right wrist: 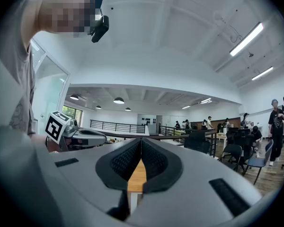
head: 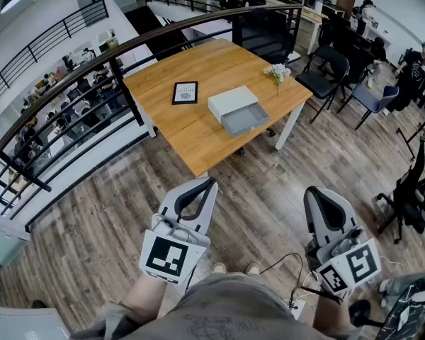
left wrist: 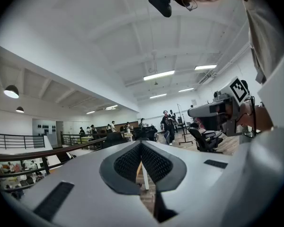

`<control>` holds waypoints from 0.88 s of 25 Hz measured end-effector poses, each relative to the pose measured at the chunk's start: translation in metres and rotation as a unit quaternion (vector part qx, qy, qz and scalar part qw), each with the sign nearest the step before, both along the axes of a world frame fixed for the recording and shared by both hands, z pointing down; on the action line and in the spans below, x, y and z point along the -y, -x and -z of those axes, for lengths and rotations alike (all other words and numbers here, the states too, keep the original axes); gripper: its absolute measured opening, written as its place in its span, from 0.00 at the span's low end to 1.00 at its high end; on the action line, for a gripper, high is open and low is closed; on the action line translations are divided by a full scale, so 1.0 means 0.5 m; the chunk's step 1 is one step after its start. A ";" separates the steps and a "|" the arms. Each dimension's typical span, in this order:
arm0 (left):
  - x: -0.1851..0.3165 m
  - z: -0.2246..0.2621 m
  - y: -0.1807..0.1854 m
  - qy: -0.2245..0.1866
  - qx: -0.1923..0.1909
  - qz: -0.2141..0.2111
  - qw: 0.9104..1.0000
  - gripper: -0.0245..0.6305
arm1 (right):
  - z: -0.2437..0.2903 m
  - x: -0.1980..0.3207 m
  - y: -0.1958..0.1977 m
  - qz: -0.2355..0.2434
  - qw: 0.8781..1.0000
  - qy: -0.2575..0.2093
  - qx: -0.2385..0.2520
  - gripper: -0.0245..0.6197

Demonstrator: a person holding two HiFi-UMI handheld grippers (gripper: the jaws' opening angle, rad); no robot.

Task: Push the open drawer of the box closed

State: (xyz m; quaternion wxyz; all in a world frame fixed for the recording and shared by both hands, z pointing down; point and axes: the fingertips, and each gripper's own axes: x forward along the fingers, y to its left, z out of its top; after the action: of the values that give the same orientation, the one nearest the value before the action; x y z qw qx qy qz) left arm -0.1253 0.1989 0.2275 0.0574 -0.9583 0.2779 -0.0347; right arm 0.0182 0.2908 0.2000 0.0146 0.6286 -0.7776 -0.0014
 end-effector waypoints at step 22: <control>0.026 -0.022 0.056 0.022 0.005 0.008 1.000 0.06 | -0.025 0.012 0.022 0.000 1.000 0.017 0.018 0.09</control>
State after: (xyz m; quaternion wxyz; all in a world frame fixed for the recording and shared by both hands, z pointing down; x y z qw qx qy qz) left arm -0.1532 0.1861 0.2387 0.0378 -0.9568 0.2846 -0.0458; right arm 0.0071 0.2850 0.2125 0.0117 0.6279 -0.7778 0.0230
